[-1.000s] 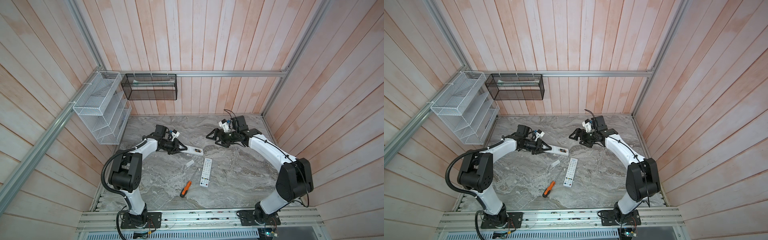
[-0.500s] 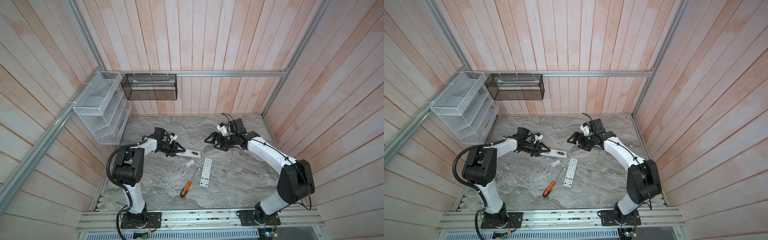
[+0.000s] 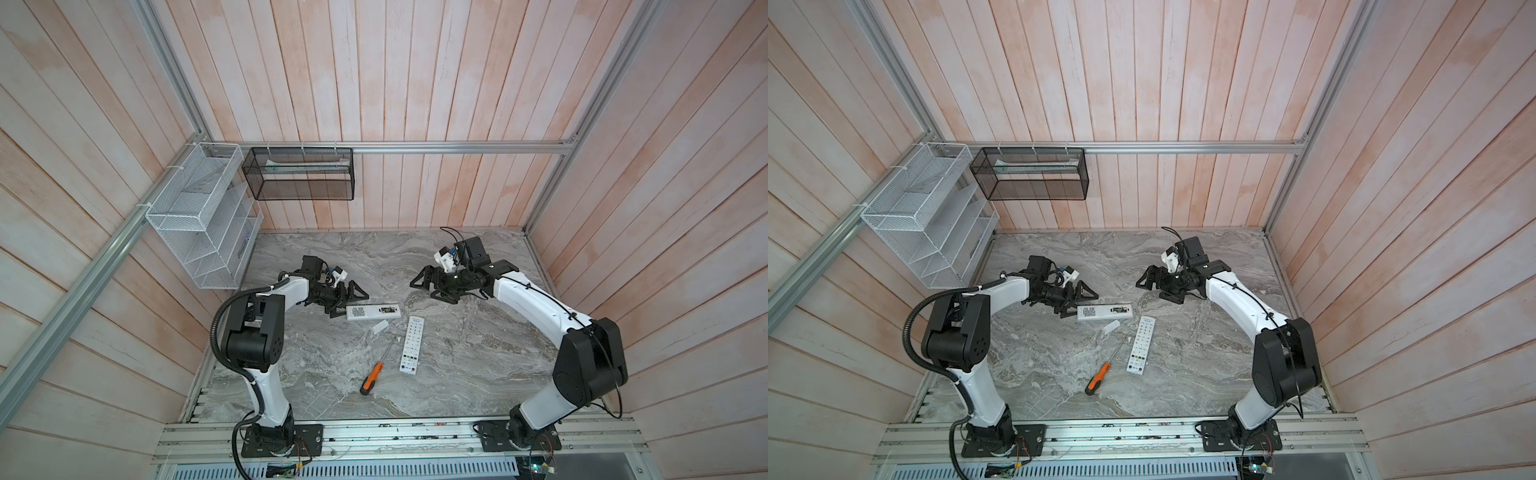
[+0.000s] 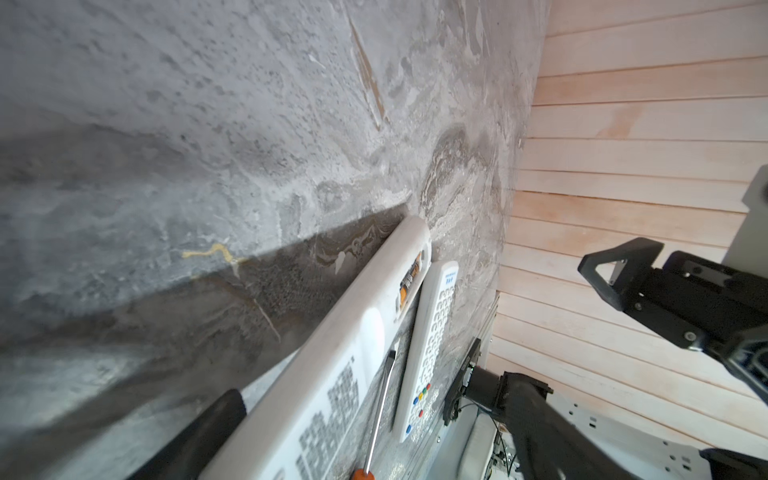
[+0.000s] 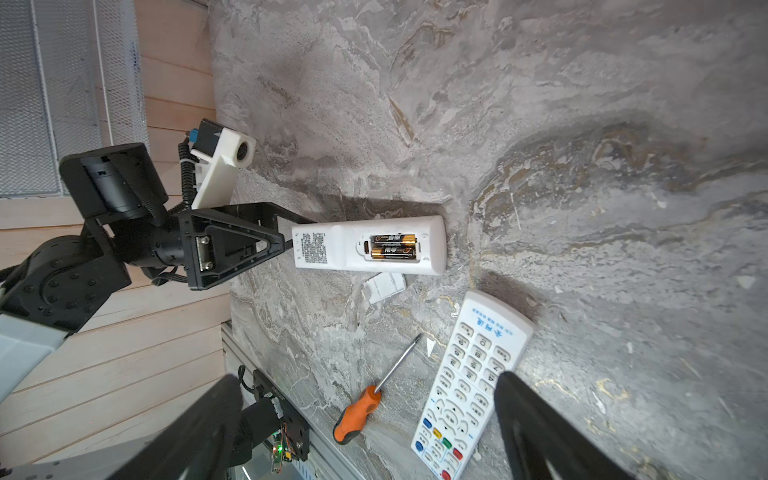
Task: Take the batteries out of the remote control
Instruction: 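Move the left gripper to the orange screwdriver and grasp its handle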
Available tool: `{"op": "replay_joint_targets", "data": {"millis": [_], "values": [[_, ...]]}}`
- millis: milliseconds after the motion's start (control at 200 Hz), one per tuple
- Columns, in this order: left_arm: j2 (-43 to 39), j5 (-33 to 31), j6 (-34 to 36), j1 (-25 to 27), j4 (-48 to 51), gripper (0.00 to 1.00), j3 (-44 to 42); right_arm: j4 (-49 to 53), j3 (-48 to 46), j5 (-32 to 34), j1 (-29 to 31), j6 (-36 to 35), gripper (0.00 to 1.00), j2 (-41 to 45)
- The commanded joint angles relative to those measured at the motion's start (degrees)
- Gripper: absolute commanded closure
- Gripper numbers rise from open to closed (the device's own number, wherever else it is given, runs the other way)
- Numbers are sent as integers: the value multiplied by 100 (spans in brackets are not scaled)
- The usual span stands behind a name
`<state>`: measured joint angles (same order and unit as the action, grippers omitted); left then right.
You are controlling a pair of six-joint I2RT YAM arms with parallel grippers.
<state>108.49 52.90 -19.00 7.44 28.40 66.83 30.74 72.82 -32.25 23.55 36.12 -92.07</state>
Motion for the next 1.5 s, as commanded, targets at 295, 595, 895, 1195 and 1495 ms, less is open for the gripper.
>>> {"op": "replay_joint_targets", "data": {"millis": [295,595,895,1195,1495], "values": [[-800,-1718,300,-32,781,0,-65,631,148,494,163,-75,4,-206],[-1786,-2522,695,919,1487,0,-225,557,303,437,185,-152,4,-364],[-2646,-2869,490,2717,1973,3,-916,678,381,492,47,-395,4,-449],[-2077,-3401,198,3433,2403,21,-901,490,-53,421,-51,-386,4,-137],[-1615,-3627,5,3820,2254,29,-848,301,-433,364,-143,-329,4,164]]}}
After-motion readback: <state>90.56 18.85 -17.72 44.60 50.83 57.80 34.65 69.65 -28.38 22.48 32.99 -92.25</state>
